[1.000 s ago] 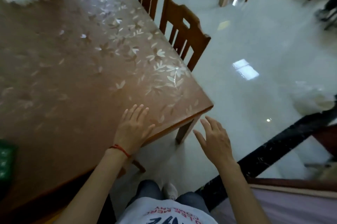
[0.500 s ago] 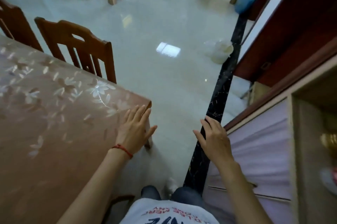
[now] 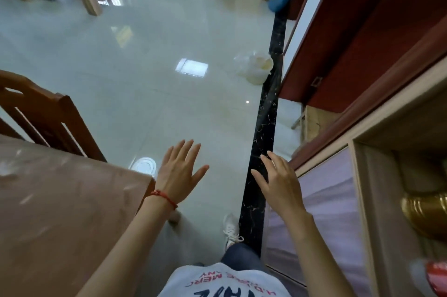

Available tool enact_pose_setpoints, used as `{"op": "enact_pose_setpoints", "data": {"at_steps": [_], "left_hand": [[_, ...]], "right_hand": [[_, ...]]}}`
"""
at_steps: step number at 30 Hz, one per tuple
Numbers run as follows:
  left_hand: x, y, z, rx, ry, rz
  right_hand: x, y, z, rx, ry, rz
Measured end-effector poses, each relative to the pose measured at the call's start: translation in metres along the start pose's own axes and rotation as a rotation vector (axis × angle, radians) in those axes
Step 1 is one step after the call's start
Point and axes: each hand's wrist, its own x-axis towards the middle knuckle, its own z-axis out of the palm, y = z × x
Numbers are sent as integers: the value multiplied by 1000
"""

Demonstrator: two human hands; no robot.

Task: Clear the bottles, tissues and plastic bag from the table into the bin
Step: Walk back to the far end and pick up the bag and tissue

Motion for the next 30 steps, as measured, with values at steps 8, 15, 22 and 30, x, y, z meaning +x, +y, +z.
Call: {"op": "enact_pose_setpoints", "data": {"at_steps": [8, 15, 22, 30], "left_hand": [[117, 20, -7, -24, 18, -34], [200, 3, -14, -33, -11, -81], [306, -53, -18, -41, -12, -121], [422, -122, -50, -35, -39, -177]], "right_hand": [[120, 36, -19, -6, -67, -46], [211, 48, -14, -9, -123, -45], [329, 33, 9, -15, -140, -77], [478, -4, 17, -38, -163, -171]]}}
